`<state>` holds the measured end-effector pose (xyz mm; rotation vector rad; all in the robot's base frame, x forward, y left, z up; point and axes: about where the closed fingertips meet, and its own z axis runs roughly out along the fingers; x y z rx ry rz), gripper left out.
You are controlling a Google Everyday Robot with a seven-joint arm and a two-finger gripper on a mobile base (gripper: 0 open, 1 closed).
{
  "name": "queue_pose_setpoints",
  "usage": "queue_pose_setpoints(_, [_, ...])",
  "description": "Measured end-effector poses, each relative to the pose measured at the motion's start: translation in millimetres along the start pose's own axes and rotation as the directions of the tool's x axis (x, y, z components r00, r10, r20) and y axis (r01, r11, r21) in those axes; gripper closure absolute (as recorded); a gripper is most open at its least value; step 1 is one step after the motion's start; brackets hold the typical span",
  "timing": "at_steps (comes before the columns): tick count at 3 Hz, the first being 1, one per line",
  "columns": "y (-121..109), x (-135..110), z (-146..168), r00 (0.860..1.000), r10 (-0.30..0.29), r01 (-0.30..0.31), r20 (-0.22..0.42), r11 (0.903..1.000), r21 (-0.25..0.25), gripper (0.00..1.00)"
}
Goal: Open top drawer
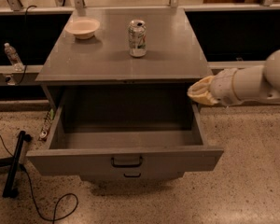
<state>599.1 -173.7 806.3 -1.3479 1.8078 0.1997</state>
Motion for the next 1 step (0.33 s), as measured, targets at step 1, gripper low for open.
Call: queue_pose_setpoints(1, [-3.6,1.0,-10.9,1.0,0.018,-0.019,0.017,0.9995,0.025,0.77])
